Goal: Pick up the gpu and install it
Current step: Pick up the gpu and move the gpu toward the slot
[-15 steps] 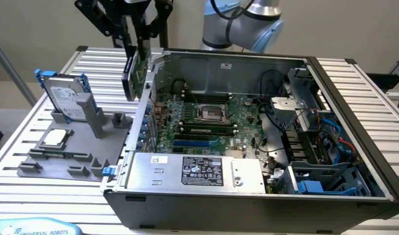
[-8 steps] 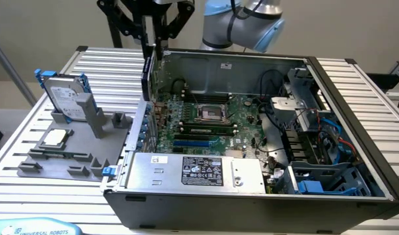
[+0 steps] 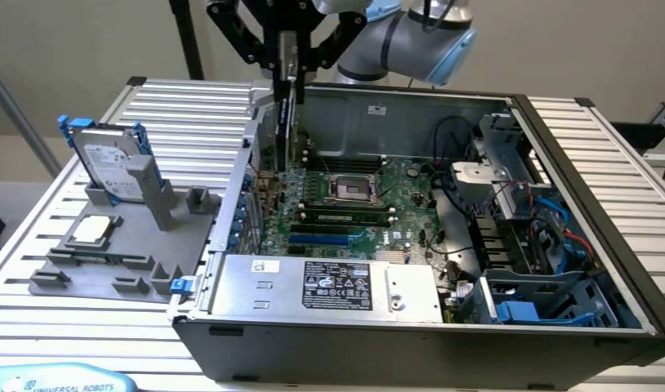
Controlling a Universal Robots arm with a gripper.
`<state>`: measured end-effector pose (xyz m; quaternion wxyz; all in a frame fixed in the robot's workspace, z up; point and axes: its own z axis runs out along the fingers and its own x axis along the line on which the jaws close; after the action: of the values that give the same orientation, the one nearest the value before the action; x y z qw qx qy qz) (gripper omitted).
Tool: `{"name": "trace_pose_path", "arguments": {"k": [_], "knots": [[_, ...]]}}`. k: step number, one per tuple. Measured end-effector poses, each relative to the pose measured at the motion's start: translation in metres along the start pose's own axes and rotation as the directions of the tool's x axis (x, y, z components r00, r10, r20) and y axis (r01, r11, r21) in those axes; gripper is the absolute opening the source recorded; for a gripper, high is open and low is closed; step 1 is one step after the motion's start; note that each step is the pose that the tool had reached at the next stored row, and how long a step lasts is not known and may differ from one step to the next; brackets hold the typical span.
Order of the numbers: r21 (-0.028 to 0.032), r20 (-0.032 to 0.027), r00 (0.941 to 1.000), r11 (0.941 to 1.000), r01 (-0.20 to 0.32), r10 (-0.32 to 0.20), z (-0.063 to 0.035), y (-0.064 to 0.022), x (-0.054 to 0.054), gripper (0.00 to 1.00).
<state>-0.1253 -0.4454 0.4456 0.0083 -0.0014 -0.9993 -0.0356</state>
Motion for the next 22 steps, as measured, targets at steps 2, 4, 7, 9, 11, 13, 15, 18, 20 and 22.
{"name": "trace_pose_path", "arguments": {"k": [2, 4, 7, 9, 11, 13, 15, 18, 20, 22], "knots": [[0.0014, -0.0011, 1.0000, 1.0000, 0.000, 0.000, 0.0022, -0.0001, -0.009, 0.27], [0.0025, -0.0019, 1.0000, 1.0000, 0.000, 0.000, 0.0045, -0.0002, -0.018, 0.27], [0.0035, -0.0030, 1.0000, 1.0000, 0.000, 0.000, 0.0085, -0.0002, -0.032, 0.27], [0.0038, -0.0035, 1.0000, 1.0000, 0.000, 0.000, 0.0114, -0.0001, -0.041, 0.27], [0.0039, -0.0037, 1.0000, 1.0000, 0.000, 0.000, 0.0147, 0.0001, -0.050, 0.27], [0.0039, -0.0037, 1.0000, 1.0000, 0.000, 0.000, 0.0183, 0.0006, -0.060, 0.27], [0.0040, -0.0037, 1.0000, 1.0000, 0.000, 0.000, 0.0218, 0.0012, -0.069, 0.27], [0.0040, -0.0037, 1.0000, 1.0000, 0.000, 0.000, 0.0271, 0.0026, -0.082, 0.27], [0.0039, -0.0037, 1.0000, 1.0000, -0.001, 0.001, 0.0307, 0.0037, -0.091, 0.27], [0.0038, -0.0036, 1.0000, 1.0000, -0.001, 0.001, 0.0342, 0.0043, -0.100, 0.27]]}}
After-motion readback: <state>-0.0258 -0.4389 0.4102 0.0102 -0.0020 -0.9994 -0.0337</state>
